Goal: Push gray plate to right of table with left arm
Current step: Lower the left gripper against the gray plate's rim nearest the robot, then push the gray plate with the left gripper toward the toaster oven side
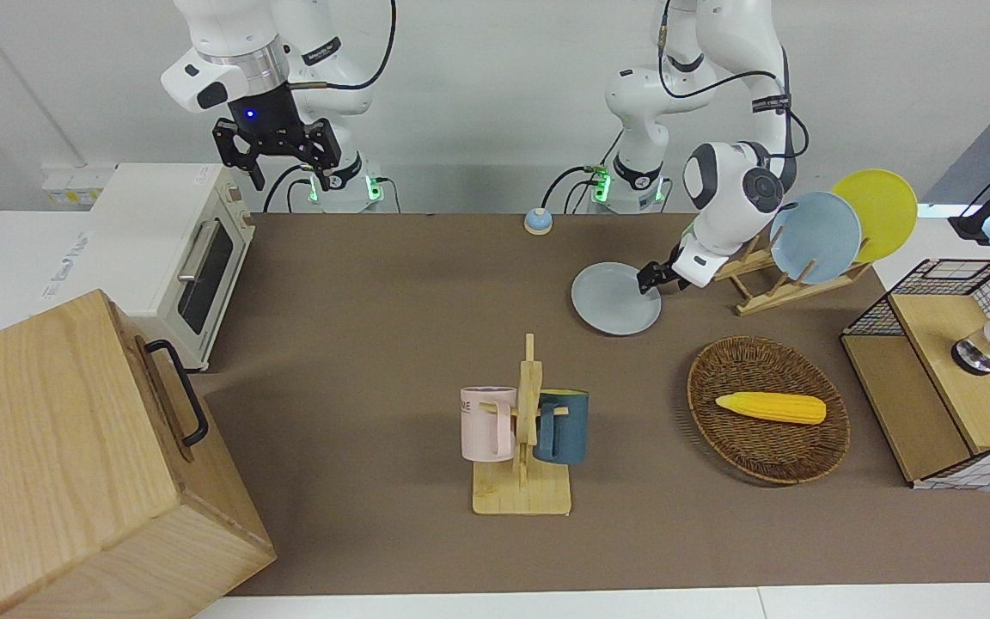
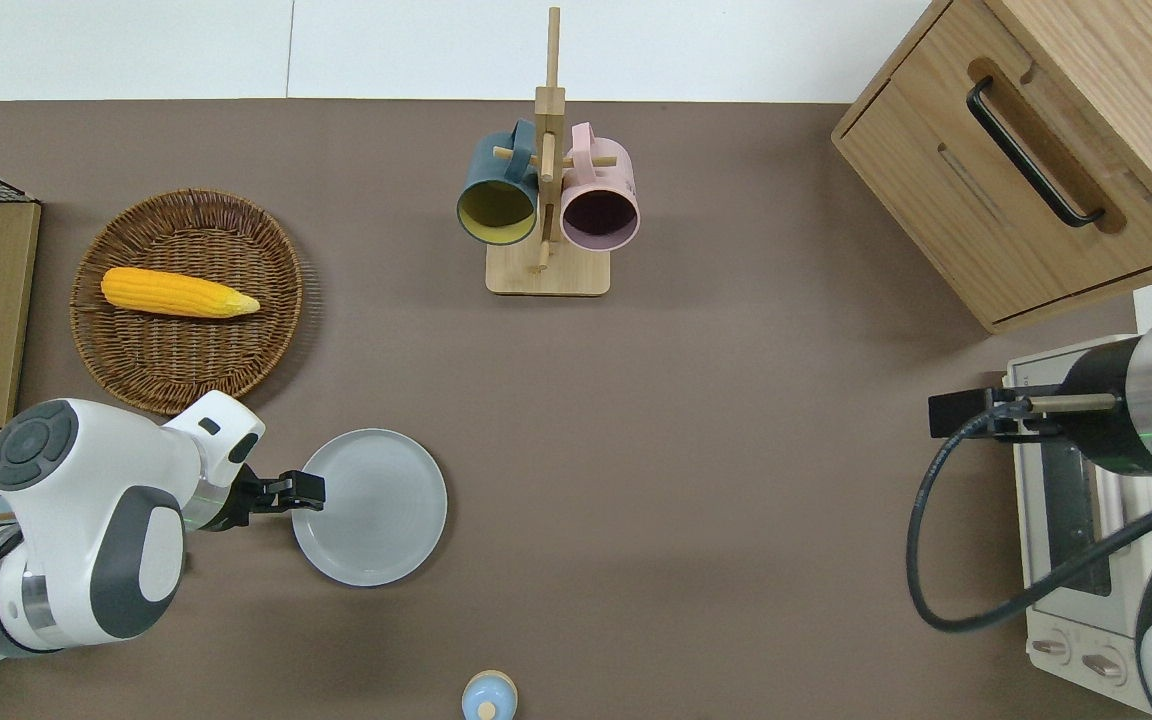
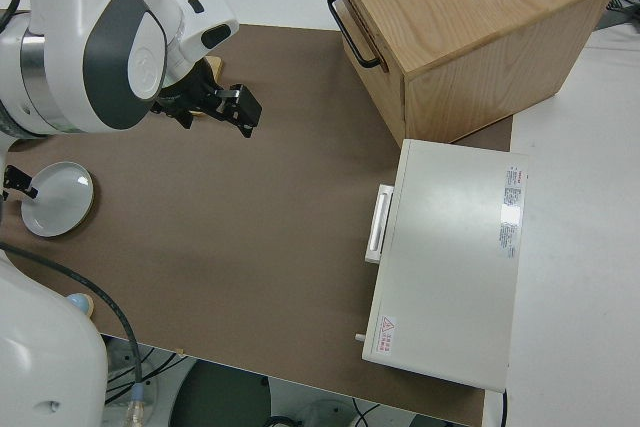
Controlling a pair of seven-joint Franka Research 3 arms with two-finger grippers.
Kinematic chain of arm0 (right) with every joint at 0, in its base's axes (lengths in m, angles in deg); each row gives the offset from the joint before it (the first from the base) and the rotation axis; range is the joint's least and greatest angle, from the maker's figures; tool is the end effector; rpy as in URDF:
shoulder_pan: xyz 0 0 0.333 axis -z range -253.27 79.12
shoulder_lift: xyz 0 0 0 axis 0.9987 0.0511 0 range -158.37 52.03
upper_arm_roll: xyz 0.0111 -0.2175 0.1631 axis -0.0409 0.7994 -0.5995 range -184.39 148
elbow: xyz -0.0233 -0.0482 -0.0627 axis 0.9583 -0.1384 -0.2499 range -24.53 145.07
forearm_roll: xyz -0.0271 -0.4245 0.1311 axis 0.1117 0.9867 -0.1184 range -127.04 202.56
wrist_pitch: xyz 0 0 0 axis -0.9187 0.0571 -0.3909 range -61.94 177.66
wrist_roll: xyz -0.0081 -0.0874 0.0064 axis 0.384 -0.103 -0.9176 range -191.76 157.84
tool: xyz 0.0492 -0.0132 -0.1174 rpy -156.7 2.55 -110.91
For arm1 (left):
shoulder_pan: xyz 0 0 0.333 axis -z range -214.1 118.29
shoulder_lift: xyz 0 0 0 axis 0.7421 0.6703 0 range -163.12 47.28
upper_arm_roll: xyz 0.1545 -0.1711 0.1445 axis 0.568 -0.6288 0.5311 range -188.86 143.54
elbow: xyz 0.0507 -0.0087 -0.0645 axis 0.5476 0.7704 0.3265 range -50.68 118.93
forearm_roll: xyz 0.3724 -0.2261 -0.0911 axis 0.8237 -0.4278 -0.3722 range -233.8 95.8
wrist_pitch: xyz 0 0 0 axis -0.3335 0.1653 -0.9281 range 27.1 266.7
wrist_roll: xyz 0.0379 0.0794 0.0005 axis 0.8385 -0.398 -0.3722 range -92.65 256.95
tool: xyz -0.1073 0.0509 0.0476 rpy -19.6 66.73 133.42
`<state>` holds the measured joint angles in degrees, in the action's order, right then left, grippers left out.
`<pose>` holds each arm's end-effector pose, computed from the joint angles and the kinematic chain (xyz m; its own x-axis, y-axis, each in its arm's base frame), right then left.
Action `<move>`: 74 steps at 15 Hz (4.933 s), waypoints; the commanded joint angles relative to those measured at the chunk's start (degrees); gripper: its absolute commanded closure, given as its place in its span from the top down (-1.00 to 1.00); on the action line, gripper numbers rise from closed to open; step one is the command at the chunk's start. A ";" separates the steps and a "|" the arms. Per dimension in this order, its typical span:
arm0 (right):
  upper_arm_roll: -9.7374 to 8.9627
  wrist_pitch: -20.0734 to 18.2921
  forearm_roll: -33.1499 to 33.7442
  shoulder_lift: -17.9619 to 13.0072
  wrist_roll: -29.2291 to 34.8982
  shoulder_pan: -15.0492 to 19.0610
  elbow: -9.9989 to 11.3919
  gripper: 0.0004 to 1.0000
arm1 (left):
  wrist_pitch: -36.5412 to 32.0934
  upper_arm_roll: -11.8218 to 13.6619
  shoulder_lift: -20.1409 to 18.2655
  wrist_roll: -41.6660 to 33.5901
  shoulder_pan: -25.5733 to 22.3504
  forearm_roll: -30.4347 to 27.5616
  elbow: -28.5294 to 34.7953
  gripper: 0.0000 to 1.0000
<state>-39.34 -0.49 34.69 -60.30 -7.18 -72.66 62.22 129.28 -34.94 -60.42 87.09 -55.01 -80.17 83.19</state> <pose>0.5642 0.0841 0.5911 0.9986 -0.0527 -0.0040 -0.0528 -0.9986 -0.0082 0.4848 -0.0520 0.1962 0.9723 0.1164 -0.2027 0.1394 -0.9849 0.1031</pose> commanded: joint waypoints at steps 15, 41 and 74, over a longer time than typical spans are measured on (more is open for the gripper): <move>-0.83 0.01 -1.23 -1.57 0.59 1.40 1.56 0.99 | 3.41 -1.87 -1.54 3.23 -0.10 -1.40 3.93 -1.00; -0.83 0.01 -1.23 -1.57 0.59 1.40 1.56 0.99 | 22.74 -20.78 6.89 47.79 17.28 -6.32 0.95 -1.00; -0.83 0.01 -1.23 -1.57 0.59 1.40 1.56 0.99 | 26.27 -6.01 14.81 55.18 35.32 -6.32 -9.69 0.95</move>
<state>-39.34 -0.49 34.69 -60.30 -7.18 -72.66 62.22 155.96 -41.48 -45.79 141.93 -19.01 -86.08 73.80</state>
